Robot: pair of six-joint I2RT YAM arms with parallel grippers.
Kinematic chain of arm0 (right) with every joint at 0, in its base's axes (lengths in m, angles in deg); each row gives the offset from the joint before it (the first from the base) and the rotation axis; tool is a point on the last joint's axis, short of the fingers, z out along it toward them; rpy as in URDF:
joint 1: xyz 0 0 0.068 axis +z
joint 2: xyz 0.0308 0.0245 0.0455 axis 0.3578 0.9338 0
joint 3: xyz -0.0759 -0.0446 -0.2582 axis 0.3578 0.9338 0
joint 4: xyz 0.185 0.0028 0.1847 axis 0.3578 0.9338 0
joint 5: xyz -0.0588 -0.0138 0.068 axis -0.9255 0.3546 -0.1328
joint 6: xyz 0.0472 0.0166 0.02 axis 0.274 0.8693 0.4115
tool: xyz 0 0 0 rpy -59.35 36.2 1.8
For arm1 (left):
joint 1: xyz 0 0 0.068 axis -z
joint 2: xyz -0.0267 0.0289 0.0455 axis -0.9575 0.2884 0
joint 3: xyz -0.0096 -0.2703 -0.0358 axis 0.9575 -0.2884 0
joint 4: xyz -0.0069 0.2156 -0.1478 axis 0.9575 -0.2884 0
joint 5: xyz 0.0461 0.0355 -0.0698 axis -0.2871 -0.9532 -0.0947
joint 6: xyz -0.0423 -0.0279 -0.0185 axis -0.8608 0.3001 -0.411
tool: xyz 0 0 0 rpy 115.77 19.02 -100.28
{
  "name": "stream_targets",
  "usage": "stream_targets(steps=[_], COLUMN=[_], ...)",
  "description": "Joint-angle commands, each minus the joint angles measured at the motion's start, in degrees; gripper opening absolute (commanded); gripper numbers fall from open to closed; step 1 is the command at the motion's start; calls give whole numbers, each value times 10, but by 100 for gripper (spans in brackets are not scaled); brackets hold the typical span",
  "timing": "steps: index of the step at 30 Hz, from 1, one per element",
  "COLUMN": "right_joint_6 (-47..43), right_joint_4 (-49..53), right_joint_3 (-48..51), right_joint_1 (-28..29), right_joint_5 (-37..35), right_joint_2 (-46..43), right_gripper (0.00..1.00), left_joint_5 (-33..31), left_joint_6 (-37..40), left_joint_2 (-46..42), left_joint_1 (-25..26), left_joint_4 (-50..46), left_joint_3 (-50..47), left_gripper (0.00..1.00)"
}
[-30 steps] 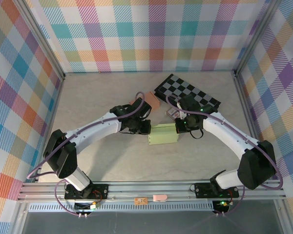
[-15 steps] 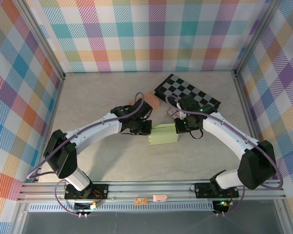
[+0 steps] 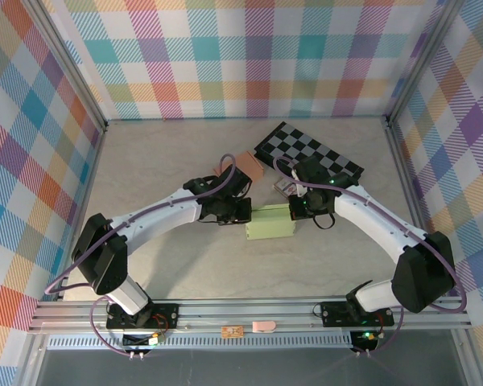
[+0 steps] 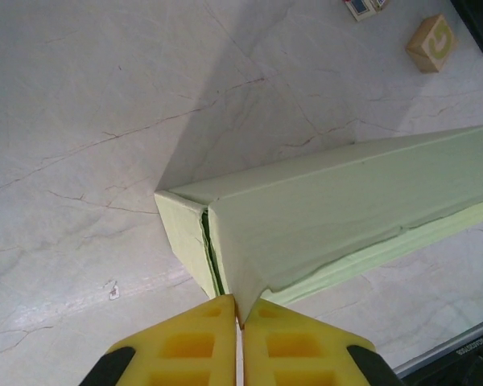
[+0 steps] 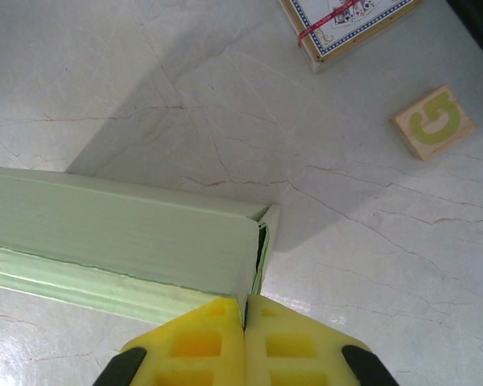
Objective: Fold the paper box
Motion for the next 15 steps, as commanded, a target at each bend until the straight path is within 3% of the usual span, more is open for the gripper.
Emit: stream_targets(steps=[1, 8, 15], right_joint_6=[8, -5, -15], right_joint_4=[16, 6, 5], right_joint_3=[8, 31, 36], right_joint_1=[3, 3, 4], right_joint_5=[-6, -13, -8], right_joint_2=[-18, -30, -49], right_gripper=[1, 1, 10], left_joint_5=[9, -14, -34], left_joint_6=[-12, 5, 22], left_joint_2=[-9, -20, -26], left_joint_1=[3, 10, 22], left_joint_4=[3, 5, 18], left_joint_3=[-19, -44, -66], left_gripper=[9, 8, 8])
